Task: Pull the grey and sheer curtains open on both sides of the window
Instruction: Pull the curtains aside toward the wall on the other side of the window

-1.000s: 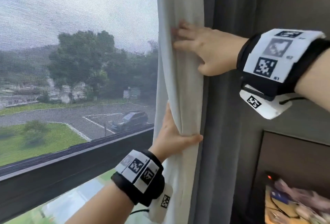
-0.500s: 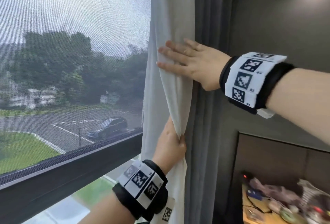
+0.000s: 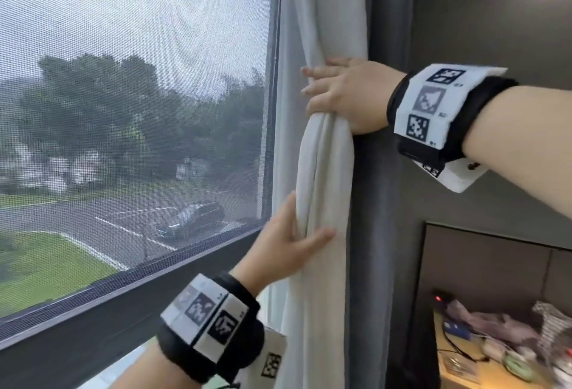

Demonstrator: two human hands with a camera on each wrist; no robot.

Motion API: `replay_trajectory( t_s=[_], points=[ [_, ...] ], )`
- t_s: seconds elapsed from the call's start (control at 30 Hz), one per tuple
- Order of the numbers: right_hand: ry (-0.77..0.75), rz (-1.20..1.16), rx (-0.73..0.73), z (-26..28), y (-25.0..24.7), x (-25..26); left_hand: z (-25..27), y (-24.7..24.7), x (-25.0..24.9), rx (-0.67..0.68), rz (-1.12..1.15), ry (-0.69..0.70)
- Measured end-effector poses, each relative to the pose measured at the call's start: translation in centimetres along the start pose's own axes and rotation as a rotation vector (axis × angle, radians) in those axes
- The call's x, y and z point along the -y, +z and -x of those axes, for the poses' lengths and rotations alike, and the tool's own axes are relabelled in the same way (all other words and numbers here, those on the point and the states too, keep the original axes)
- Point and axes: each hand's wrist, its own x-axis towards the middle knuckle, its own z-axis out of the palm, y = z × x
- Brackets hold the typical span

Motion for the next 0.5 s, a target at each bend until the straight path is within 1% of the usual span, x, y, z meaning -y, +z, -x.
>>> replay_trajectory(
  t_s=[0.07,0.13,0.23,0.33,0.4,0.5],
  points=[
    [0.037,-0.044,0.008,0.3,0.3,-0.2,-0.2,-1.9,0.6,-0.082,0.000,-0.045],
    [0.073,-0.088,0.068,0.5,0.4,-0.5,-0.9,-3.4,1.5,-0.152,-0.020,-0.121],
    [0.115,-0.178,0.134,0.9,0.7,-1.2,-2.3,-4.0,3.0,-0.130,-0.070,-0.217],
    [0.131,-0.262,0.131,1.2,1.1,-1.6,-3.7,-2.9,4.5,-0.065,-0.084,-0.291],
    [0.131,-0.292,0.124,1.4,1.5,-1.9,-4.6,-1.9,5.4,-0.038,-0.025,-0.321],
    [0.115,-0.311,0.108,1.5,2.6,-2.5,-6.0,-0.3,6.1,-0.067,0.127,-0.353]
  ],
)
